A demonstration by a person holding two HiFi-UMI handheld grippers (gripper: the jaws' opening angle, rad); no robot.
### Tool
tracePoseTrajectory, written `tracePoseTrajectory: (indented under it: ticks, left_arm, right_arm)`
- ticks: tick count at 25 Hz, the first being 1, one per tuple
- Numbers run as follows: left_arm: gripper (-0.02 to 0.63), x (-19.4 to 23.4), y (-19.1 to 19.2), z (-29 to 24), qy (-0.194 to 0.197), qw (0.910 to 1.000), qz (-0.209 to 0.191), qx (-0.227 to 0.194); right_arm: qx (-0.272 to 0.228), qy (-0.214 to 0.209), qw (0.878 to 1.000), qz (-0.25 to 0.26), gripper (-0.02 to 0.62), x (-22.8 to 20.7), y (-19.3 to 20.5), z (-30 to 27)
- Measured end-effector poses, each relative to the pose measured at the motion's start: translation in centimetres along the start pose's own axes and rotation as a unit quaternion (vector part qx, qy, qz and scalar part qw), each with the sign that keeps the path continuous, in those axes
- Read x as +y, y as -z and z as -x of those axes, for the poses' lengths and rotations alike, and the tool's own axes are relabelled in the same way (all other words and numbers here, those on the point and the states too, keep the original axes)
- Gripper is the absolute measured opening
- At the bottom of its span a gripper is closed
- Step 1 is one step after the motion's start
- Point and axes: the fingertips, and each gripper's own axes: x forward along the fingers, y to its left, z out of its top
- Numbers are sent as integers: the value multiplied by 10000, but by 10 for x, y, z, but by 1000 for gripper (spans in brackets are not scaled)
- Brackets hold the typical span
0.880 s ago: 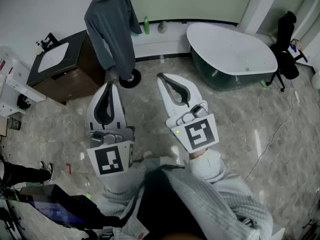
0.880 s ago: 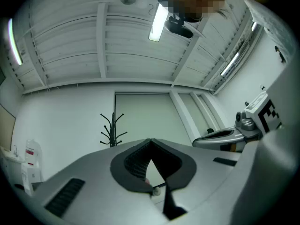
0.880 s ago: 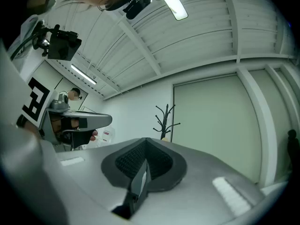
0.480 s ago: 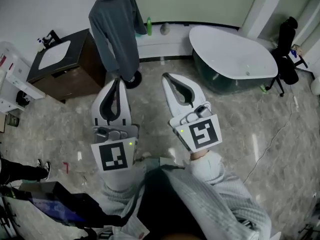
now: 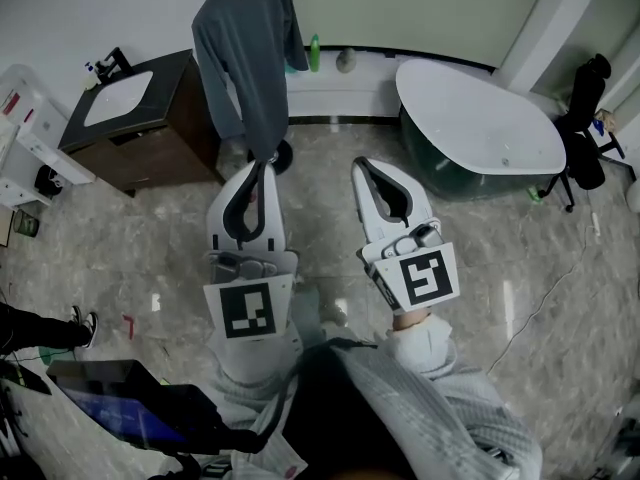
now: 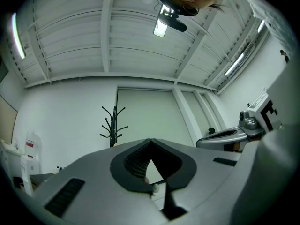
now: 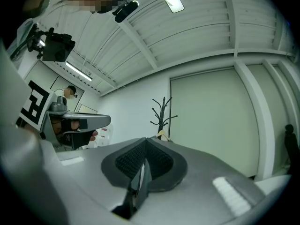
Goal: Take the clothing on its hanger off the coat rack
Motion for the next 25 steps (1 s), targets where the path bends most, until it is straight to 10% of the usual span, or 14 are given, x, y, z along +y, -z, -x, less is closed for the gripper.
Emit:
tracePoseTrajectory:
  ticks: [25]
  left_arm:
    - [5, 159, 107, -295, -65, 9969, -713, 335]
  right_arm:
    - [72, 19, 9999, 79, 3, -128, 75, -316]
